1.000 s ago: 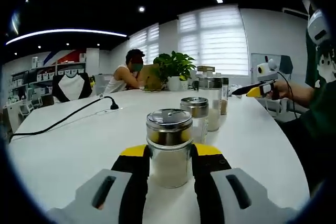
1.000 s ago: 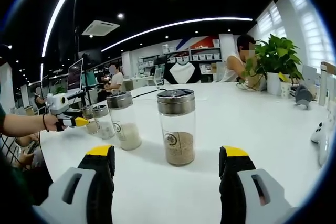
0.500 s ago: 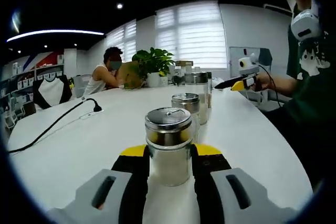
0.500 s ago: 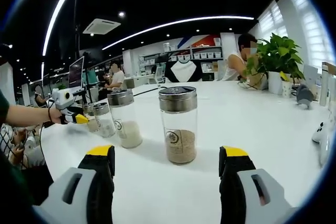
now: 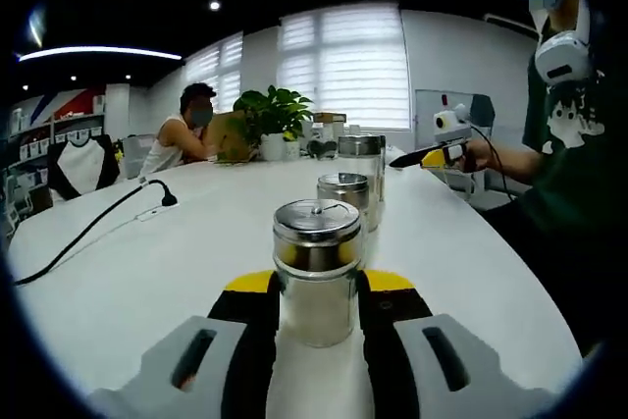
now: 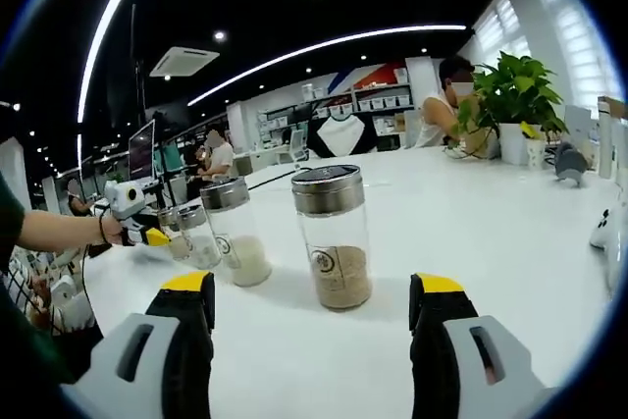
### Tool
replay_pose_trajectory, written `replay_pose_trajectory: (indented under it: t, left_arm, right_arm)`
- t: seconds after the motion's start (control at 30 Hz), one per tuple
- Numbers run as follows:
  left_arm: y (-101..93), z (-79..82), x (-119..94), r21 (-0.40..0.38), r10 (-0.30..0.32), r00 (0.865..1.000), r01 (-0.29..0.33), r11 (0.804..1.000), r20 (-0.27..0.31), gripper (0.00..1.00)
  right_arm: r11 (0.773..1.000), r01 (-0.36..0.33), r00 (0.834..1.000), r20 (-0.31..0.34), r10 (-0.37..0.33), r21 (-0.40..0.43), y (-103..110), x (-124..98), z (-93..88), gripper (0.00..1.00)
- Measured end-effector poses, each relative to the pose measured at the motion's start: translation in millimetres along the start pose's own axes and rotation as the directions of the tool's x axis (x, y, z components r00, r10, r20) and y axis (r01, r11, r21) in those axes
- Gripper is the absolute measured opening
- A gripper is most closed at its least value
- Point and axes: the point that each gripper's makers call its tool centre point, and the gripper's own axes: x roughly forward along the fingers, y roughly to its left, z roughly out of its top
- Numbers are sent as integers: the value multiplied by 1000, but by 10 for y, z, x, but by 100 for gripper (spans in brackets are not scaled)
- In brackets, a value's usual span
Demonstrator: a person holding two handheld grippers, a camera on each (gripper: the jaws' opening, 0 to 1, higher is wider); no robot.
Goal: Rotate the seasoning bottle until the label or dispensing opening points toward the visible target arrow and the bottle remains upright within the marked orientation range
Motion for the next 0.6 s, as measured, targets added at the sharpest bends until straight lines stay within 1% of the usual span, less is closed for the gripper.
replay_pose_trajectory:
  t: [0.1, 0.17, 0.2, 0.27, 0.33, 0.37, 0.4, 0.43, 0.5, 0.53, 0.57, 0.6]
  left_arm:
    - [28, -1, -6, 4, 15, 1000, -15, 1000, -6, 34]
    - [78, -5, -29, -31, 48, 999, -48, 998, -1, 39]
    - [83, -11, -52, -30, 53, 999, -53, 998, 3, 43]
    - [59, -13, -82, -30, 63, 998, -63, 998, 7, 44]
    - [25, 33, -118, -53, 83, 996, -81, 995, 37, 45]
    - [44, 47, -147, -70, 126, 991, -123, 990, 44, 46]
    - [57, 44, -168, -71, 154, 987, -151, 986, 41, 49]
    - [62, 26, -201, -70, 196, 980, -193, 979, 30, 50]
    - [63, 16, -242, -81, 253, 967, -250, 965, 30, 50]
    - [67, 9, -278, -107, 303, 952, -298, 949, 35, 50]
    - [68, -2, -303, -132, 335, 942, -328, 935, 35, 50]
    - [70, -12, -346, -151, 384, 923, -375, 915, 35, 50]
  right_arm:
    - [1000, 14, 1000, -2, -14, -22, -33, -16, 15, 83]
    - [1000, 16, 1000, 1, -16, -20, -46, -21, 23, 83]
    - [1000, 15, 1000, 2, -15, -17, -47, -21, 26, 83]
    - [1000, 17, 1000, 1, -17, -17, -49, -24, 25, 83]
    - [1000, 18, 1000, 0, -18, -21, -53, -28, 21, 83]
    - [1000, 20, 1000, 1, -20, -19, -63, -29, 18, 83]
    - [1000, 20, 1000, 2, -20, -17, -67, -29, 19, 83]
    - [1000, 21, 1000, 1, -21, -17, -70, -30, 19, 83]
    - [1000, 24, 1000, 3, -24, -19, -75, -32, 23, 83]
    - [1000, 24, 1000, 4, -24, -19, -78, -34, 24, 83]
    - [1000, 25, 1000, 3, -25, -19, -82, -33, 22, 83]
    - [999, 26, 1000, 2, -26, -22, -86, -33, 19, 83]
